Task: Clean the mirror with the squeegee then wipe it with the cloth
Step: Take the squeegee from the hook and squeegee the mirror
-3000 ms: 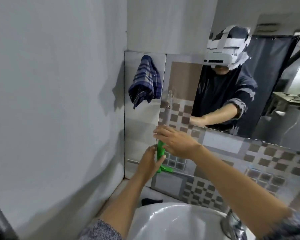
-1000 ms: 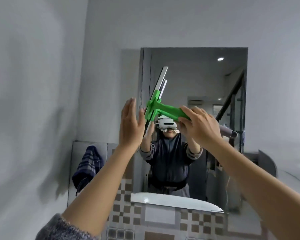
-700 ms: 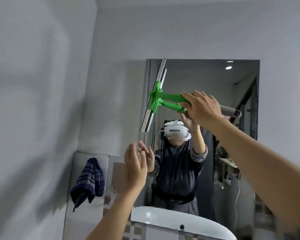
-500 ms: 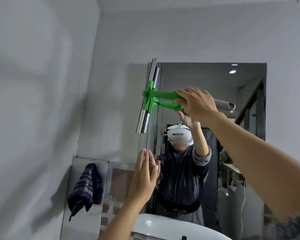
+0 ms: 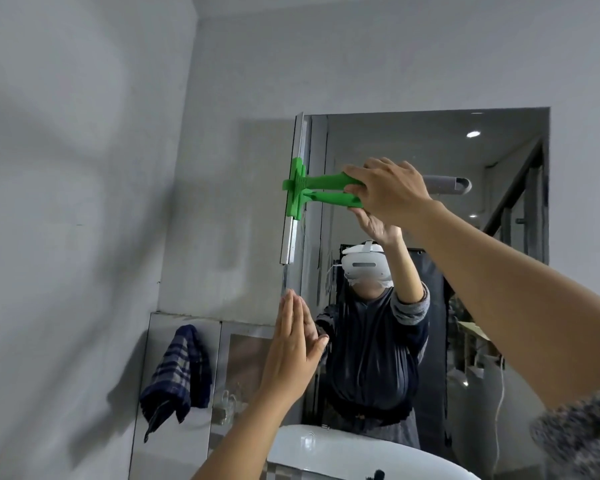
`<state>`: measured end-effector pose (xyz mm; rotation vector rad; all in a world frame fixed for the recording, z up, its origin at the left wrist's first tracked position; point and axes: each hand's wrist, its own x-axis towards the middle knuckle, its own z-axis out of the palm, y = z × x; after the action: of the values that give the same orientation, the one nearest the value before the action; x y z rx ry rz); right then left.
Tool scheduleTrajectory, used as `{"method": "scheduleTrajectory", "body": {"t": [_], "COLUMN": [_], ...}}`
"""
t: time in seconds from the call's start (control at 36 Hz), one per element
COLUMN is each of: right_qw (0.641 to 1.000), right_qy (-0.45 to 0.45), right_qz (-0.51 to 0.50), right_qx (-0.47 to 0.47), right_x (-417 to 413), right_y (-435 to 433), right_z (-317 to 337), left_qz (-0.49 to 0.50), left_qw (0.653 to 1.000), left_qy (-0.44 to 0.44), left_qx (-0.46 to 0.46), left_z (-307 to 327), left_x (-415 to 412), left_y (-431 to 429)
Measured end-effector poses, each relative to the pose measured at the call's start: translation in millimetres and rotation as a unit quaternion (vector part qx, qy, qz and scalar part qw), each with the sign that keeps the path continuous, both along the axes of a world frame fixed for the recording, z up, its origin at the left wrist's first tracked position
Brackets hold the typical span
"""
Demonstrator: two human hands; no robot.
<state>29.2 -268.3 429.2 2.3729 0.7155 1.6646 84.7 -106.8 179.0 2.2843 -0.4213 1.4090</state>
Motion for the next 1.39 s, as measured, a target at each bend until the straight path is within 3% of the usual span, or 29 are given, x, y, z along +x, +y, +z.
{"method": "scheduleTrajectory", "body": {"t": [0.36,0.83,1.39], "right_qw": [0.999,0.988,0.975], "right_qy": [0.021,0.061,0.066], "right_qz": [-0.034,-0.096,-0.1], "right_qx": [0.005,0.1,0.187], "right_x": [-13,-51,-67], "right_y": [-12,-100,-168], "right_z": [3,-6,-36], "left_qz": [0.004,0.01,0.026], "left_qw": [1.0,0.999,0.999], "left_qy": [0.007,0.032,0.042], "left_qx": [-0.007,-0.009,-0.007], "left_z": [0,4,4], "left_x": [1,-7,-7], "left_y": [-2,-5,-6]}}
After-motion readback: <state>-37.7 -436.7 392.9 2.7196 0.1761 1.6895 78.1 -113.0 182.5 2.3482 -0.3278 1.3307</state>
